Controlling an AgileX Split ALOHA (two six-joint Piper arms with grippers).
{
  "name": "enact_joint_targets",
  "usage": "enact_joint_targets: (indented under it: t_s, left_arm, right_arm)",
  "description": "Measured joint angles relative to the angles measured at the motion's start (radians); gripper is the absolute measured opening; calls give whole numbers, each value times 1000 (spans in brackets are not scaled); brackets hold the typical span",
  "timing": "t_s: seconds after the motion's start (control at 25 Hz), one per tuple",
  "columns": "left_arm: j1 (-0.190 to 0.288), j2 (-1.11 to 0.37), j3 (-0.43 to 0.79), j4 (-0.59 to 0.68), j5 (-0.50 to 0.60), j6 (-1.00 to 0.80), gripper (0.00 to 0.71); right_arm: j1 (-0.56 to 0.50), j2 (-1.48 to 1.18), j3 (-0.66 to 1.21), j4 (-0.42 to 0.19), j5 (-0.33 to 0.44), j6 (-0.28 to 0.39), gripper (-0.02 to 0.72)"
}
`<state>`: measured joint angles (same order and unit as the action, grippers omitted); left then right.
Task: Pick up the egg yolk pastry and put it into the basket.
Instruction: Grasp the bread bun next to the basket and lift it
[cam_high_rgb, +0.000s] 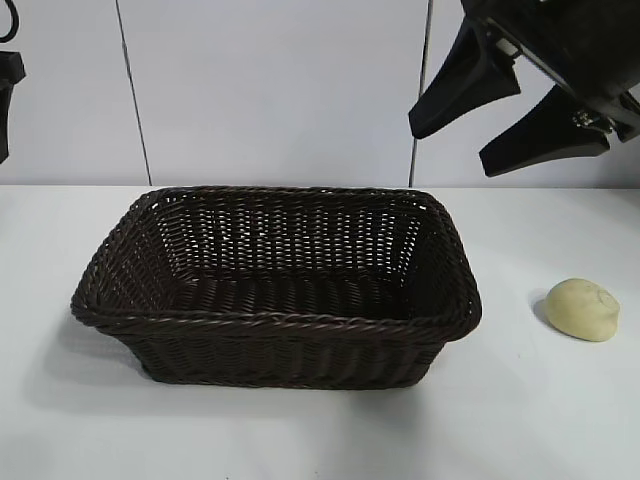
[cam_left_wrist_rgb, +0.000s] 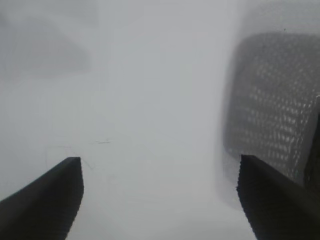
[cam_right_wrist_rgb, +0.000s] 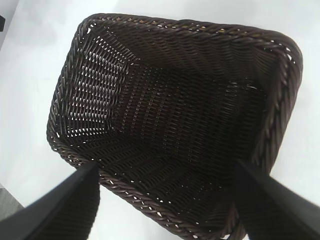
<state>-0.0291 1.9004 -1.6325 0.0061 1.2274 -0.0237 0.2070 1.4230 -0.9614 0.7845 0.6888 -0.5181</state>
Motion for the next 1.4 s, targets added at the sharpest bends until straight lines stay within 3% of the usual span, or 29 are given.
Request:
enact_joint_targets:
  t_s: [0.28,0.92,1.08,1.4]
  left_arm:
    - [0,-142,78,9,0,8,607]
    - [0,-780,732,47,-2,-4,607]
    - [0,-951,886,37,-58,-5,607]
    - [0,-1253,1108,3,-108,-11,607]
  right_arm:
    - [0,0,0,-1,0,0,540]
    - [0,0,0,-4,0,0,540]
    - [0,0,0,-4,0,0,540]
    - [0,0,0,-6,0,0,540]
